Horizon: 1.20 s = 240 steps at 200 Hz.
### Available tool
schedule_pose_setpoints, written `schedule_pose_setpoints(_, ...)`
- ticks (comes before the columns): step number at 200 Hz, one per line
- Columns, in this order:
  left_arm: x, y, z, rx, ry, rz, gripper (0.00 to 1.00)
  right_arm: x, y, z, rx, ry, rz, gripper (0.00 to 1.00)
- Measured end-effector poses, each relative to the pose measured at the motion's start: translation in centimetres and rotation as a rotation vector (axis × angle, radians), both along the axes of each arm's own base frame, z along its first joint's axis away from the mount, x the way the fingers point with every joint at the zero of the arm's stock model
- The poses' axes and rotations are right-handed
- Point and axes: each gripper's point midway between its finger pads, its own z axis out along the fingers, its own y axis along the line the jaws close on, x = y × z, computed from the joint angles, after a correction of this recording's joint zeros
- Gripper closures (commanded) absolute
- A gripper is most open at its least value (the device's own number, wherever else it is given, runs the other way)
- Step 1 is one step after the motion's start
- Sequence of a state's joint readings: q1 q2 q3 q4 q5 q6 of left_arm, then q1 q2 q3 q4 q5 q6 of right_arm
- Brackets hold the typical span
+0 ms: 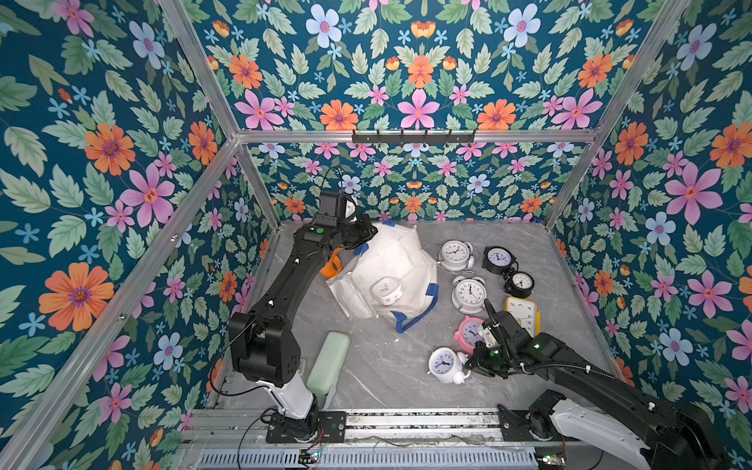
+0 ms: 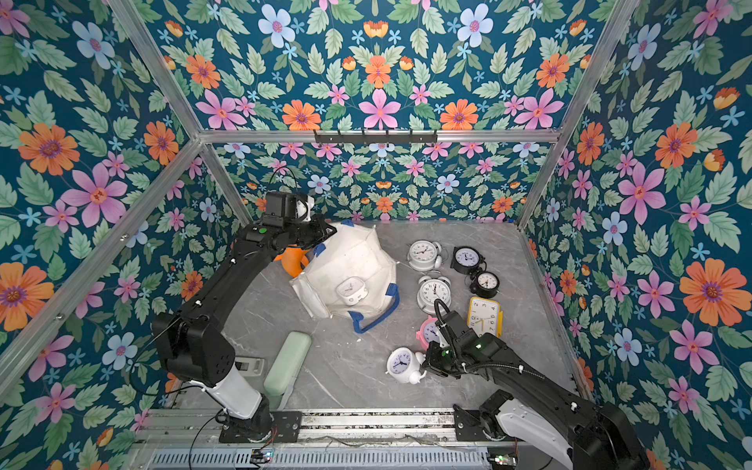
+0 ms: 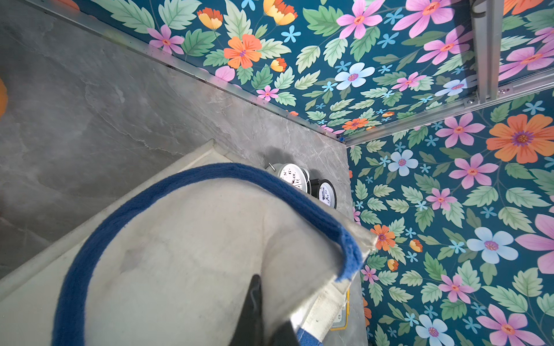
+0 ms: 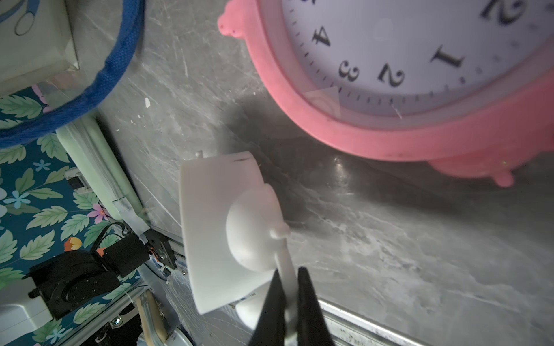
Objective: Take the alarm clock out of the canvas bag
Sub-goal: Place the alarm at the center of the board.
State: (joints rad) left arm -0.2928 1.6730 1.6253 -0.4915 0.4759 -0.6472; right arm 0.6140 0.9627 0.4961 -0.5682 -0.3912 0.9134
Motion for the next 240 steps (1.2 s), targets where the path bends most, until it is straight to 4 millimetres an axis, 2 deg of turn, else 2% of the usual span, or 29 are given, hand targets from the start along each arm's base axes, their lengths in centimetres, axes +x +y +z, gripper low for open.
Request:
schedule_pose_setpoints(100, -0.3, -0.2, -0.3, -0.011, 0.005, -0.016, 1.00, 0.4, -1.5, -3.0, -0.106, 0.069, -0.058, 1.00)
schedule_pose_setpoints(116, -0.2, -0.3, -0.4, -0.013, 0.005, -0.017, 1.00, 0.5, -1.5, -3.3, -0.114, 0.075, -0.058, 0.94)
schedule_pose_setpoints(142, -0.2, -0.3, -0.3, -0.017, 0.005, -0.017, 1.00, 0.7, -1.5, -3.5, -0.123, 0.081, -0.060, 0.79)
schedule_pose_setpoints(193, -0.5, -0.3, -0.4, -0.022, 0.008, -0.018, 1.00, 1.1, -1.4, -3.7, -0.141, 0.082, -0.054, 0.62)
schedule_pose_setpoints(217, -0.8, -0.3, -0.4, -0.027, 0.012, -0.021, 1.00, 1.6, -1.2, -3.2, -0.137, 0.070, -0.046, 0.55)
schedule_pose_setpoints(240, -0.9, -0.4, -0.3, -0.036, 0.015, -0.023, 1.00, 2.1, -1.0, -1.6, -0.130, 0.032, -0.028, 0.51)
